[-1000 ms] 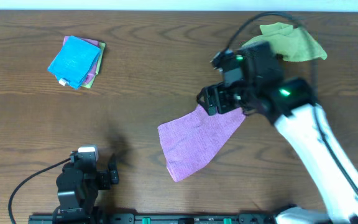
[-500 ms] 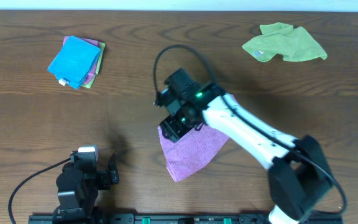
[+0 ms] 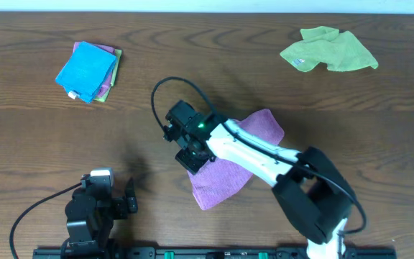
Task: Fold the cloth
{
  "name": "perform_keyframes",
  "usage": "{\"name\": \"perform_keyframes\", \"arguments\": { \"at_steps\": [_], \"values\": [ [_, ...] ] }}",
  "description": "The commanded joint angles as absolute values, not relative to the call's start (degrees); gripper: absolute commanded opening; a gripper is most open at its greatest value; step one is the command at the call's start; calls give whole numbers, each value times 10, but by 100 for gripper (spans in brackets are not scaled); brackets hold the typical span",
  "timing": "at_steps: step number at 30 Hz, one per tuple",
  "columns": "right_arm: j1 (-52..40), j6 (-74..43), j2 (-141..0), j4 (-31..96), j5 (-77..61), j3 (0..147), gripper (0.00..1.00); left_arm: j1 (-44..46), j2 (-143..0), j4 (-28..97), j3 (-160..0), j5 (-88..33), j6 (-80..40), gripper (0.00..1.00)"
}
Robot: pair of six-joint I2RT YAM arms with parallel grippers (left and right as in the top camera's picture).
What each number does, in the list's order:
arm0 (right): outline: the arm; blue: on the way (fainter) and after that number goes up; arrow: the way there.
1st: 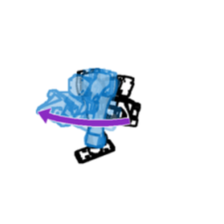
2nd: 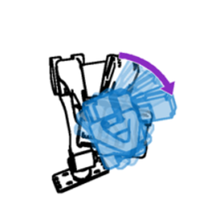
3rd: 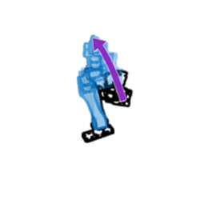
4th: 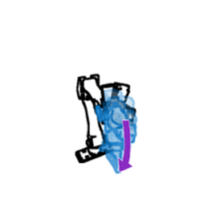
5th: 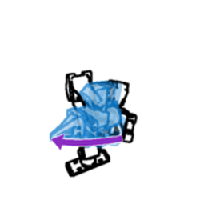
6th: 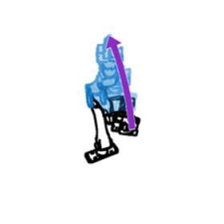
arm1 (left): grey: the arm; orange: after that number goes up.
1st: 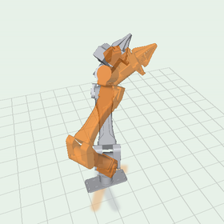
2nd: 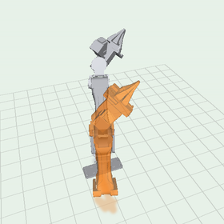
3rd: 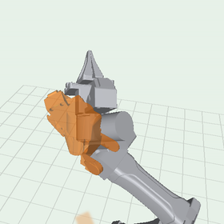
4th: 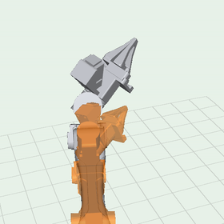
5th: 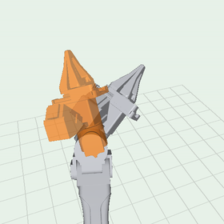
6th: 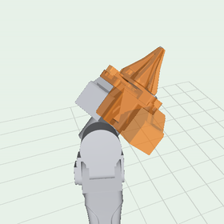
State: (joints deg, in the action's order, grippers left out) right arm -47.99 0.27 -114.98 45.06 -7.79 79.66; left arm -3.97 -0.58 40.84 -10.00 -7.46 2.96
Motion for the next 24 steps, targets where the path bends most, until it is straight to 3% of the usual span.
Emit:
{"name": "perform_keyframes", "arguments": {
  "at_steps": [1,7,13,24],
  "values": [
    [-487,7,-1165,438,-58,794,49,-38,-3,418,-94,-70,26,95],
    [-488,-7,-1183,415,-38,794,43,-38,-3,418,-94,-70,26,96],
    [-488,-13,-1189,404,-32,794,1,-38,-3,418,-94,-70,26,95],
    [-488,-55,-1188,369,-68,832,1,-38,-3,418,-94,-70,26,95]
  ]
}}
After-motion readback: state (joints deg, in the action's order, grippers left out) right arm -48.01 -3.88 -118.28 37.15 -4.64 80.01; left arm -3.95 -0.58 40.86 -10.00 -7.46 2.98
